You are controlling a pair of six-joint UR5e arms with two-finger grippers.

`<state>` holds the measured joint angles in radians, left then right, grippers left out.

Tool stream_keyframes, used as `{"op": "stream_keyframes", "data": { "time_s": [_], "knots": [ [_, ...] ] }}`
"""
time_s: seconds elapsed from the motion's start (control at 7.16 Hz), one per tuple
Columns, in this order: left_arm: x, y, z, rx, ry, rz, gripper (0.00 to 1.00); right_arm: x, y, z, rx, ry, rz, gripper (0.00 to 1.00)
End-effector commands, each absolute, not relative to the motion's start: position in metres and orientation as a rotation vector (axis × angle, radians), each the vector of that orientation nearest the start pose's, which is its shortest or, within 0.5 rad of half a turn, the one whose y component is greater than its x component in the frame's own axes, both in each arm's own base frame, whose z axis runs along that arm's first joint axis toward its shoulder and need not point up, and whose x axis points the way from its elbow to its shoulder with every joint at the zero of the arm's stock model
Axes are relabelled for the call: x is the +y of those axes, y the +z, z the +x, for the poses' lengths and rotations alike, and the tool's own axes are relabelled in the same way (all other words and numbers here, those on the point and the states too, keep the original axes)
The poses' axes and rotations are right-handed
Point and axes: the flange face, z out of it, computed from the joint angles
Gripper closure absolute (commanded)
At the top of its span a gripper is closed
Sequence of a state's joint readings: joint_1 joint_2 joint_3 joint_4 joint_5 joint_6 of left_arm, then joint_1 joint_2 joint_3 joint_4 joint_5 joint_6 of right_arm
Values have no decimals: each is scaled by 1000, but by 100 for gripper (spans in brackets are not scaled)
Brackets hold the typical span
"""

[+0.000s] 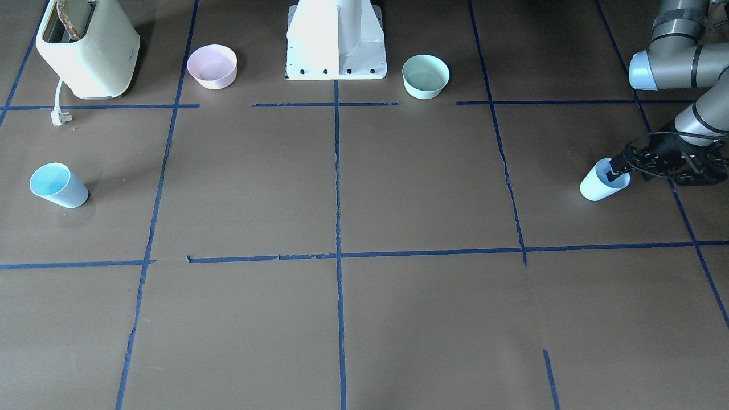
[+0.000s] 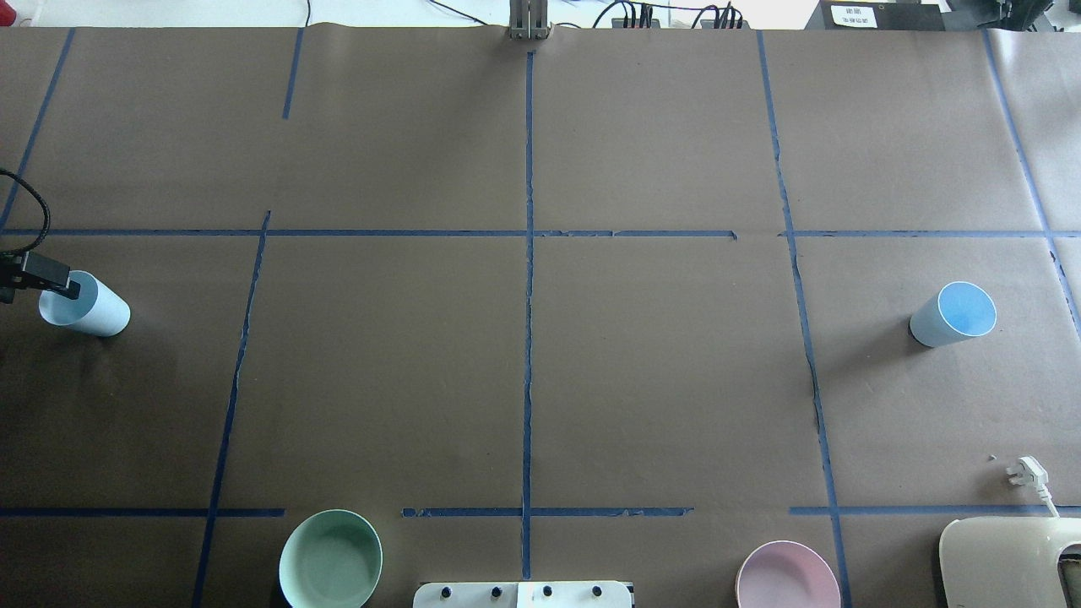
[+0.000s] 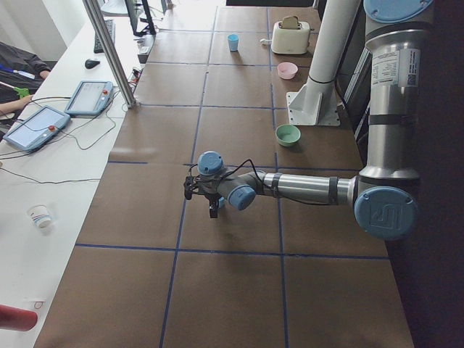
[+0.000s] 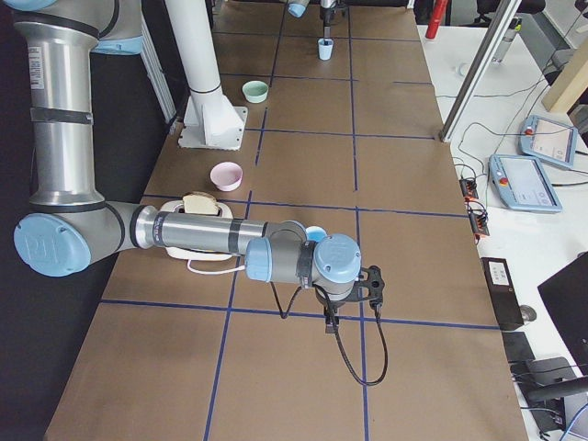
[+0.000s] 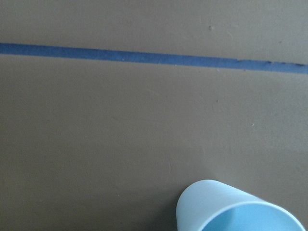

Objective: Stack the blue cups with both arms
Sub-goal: 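Lower the left gripper onto the light-blue cup and grasp it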

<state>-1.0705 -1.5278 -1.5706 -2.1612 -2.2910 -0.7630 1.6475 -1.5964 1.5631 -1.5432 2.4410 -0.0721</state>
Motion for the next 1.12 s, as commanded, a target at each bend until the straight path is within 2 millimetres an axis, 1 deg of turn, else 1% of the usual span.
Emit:
{"op": "stream_keyframes", "data": {
  "time_s": [0.0,0.14,0.28,0.42,0.56,0.7,0.84,0.98],
  "knots": [
    [-466,619,187,874,-39,-4,56,-475,665,94,-869,6,60,0],
    [-466,613,186,883,-36,1,90,-475,665,94,-869,6,60,0],
    [-466,610,186,888,-34,1,100,-475,665,94,-869,6,60,0],
    [-465,596,186,902,-27,5,100,-475,665,94,-869,6,60,0],
    [-463,573,186,951,-15,-43,100,-474,665,94,-868,7,59,0],
    [-464,525,187,951,-22,-72,100,-474,666,94,-866,7,59,0],
    [-484,453,198,937,-45,-87,100,-474,666,94,-866,8,56,0],
    [-504,376,216,936,-97,-108,100,-469,671,93,-867,7,51,0]
  ]
}}
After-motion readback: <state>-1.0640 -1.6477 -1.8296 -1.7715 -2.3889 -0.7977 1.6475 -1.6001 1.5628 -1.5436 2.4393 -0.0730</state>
